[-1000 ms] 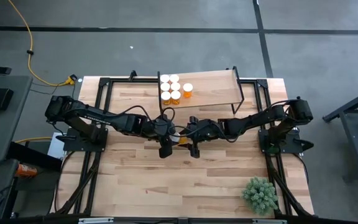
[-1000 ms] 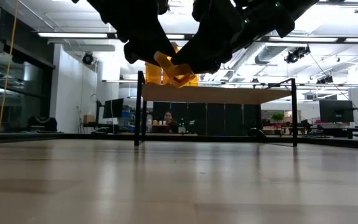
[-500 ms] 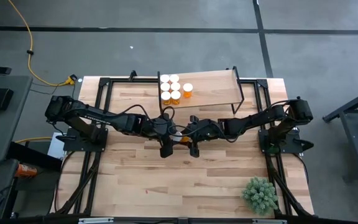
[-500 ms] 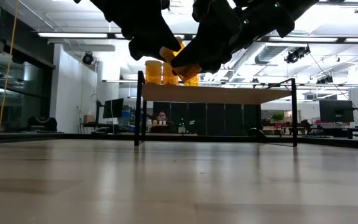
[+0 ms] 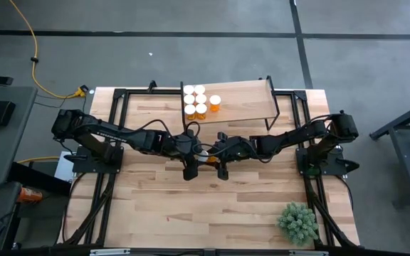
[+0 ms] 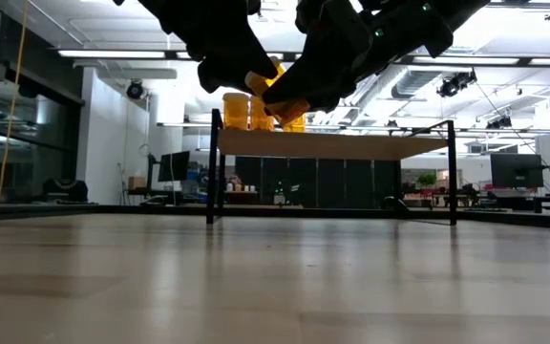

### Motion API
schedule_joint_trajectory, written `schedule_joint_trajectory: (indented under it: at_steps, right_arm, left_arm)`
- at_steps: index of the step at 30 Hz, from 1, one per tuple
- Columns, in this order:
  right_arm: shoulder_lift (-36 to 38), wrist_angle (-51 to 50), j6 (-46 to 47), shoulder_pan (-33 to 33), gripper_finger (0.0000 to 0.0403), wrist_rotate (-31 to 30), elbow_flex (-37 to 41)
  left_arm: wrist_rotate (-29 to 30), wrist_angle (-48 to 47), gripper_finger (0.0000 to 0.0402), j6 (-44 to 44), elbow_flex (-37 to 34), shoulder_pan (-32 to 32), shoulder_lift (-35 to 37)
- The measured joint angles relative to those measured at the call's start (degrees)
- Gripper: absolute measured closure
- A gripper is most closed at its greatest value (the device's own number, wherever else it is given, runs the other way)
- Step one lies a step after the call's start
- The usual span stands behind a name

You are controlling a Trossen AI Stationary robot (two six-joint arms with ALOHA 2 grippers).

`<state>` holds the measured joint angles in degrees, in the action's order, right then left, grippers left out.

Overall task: Pick and place medicine bottles onto shelf by color
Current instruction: Put the orange pill bottle on the shelf aligned with the other orange pill bottle

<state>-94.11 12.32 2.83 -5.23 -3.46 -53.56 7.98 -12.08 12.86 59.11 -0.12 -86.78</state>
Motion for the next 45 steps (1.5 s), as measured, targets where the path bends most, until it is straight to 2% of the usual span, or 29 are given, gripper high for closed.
schedule_joint_trajectory:
  at_steps: [8,16,20,25,30,33,36,38,41,43,45]
  right_arm:
    - [0.0,-0.6,-0.3,0.1,0.0219,0.0,0.0]
    - [1.1,-6.2,-1.6,1.2,0.0219,0.1,0.1]
    - [3.7,-11.0,-3.3,2.1,0.0219,0.3,0.1]
    - [9.0,-22.8,-5.2,3.8,0.0219,-0.2,0.1]
    - [13.9,-27.9,-4.8,5.3,0.0219,-0.2,0.3]
    - [17.1,-18.1,-1.5,5.7,0.0219,0.1,5.3]
    - [21.1,-4.0,5.1,5.7,0.022,-1.2,15.0]
    - [23.4,8.1,10.4,5.3,0.022,-4.7,22.3]
    - [24.3,27.8,14.7,4.7,0.022,-11.6,29.9]
    - [24.0,34.3,14.7,4.8,0.022,-15.6,32.5]
    - [23.0,35.6,12.9,5.2,0.022,-19.0,32.6]
  left_arm:
    - [-0.9,-0.1,0.0187,0.4,0.0,0.3,0.0]
    - [-5.1,-0.3,0.0141,3.3,0.0,2.1,0.0]
    - [-8.3,-0.3,0.0123,3.2,0.0,3.1,0.1]
    - [-13.7,-2.7,0.0119,3.0,0.0,4.7,3.7]
    - [-10.4,-5.9,0.0124,3.0,0.0,5.8,9.4]
    - [-6.6,-5.5,0.0124,3.0,-0.3,5.7,12.7]
    - [-3.0,-1.2,0.0124,3.6,-2.2,5.1,15.6]
    - [-0.8,2.2,0.0124,4.5,-4.5,4.6,17.5]
    - [2.3,12.0,0.0124,5.4,-9.2,3.4,19.0]
    - [3.9,19.0,0.0124,6.5,-12.6,3.0,19.2]
    - [4.5,25.2,0.0124,8.3,-15.5,2.7,19.3]
